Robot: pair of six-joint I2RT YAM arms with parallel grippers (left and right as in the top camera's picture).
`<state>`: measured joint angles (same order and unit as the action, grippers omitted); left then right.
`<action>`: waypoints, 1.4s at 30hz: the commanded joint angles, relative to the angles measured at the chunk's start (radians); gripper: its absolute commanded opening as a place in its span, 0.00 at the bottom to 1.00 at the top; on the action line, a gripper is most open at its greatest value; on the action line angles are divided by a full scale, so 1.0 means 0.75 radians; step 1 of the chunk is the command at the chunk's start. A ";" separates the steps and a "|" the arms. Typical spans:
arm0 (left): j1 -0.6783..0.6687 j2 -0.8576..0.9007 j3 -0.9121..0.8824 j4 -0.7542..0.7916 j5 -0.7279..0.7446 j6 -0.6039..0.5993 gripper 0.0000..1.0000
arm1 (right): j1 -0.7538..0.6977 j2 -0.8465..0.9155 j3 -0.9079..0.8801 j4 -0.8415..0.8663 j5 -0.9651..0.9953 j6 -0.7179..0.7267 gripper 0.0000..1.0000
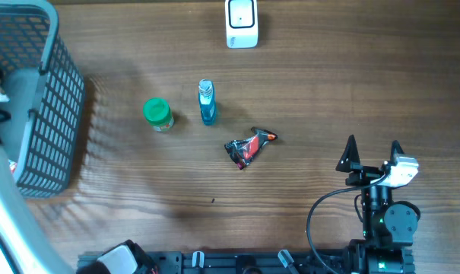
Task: Scan the item barcode
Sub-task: 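Swing the bag past the scanner and drop it right of the packet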
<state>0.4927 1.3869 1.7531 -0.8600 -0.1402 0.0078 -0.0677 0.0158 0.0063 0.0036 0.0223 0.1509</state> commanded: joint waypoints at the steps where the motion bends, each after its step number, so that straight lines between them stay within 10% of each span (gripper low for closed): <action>1: -0.001 -0.183 0.005 -0.011 0.684 -0.062 0.04 | 0.004 -0.003 -0.001 0.005 -0.018 -0.026 1.00; 5: -0.129 -0.290 0.004 -0.020 1.061 -0.062 0.04 | 0.004 -0.003 -0.002 0.005 -0.018 -0.026 1.00; 14: -0.811 -0.199 0.001 -0.078 1.068 -0.051 0.04 | 0.004 -0.003 -0.002 0.005 -0.018 -0.026 1.00; 23: -1.426 0.235 0.001 -0.046 0.670 -0.052 0.04 | 0.004 -0.003 -0.002 0.005 -0.018 -0.026 1.00; 39: -1.673 0.920 -0.001 0.005 0.343 -0.052 0.04 | 0.004 -0.003 -0.001 0.005 -0.018 -0.026 1.00; 41: -1.712 0.922 -0.001 0.016 0.342 -0.052 0.32 | 0.004 -0.003 -0.002 0.005 -0.018 -0.026 1.00; 42: -1.733 0.922 -0.001 0.022 0.337 -0.051 0.28 | 0.004 -0.003 -0.002 0.005 -0.018 -0.026 1.00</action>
<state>-0.7643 2.0842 1.7531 -0.8570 0.1341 -0.0299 -0.0677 0.0158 0.0063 0.0036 0.0223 0.1509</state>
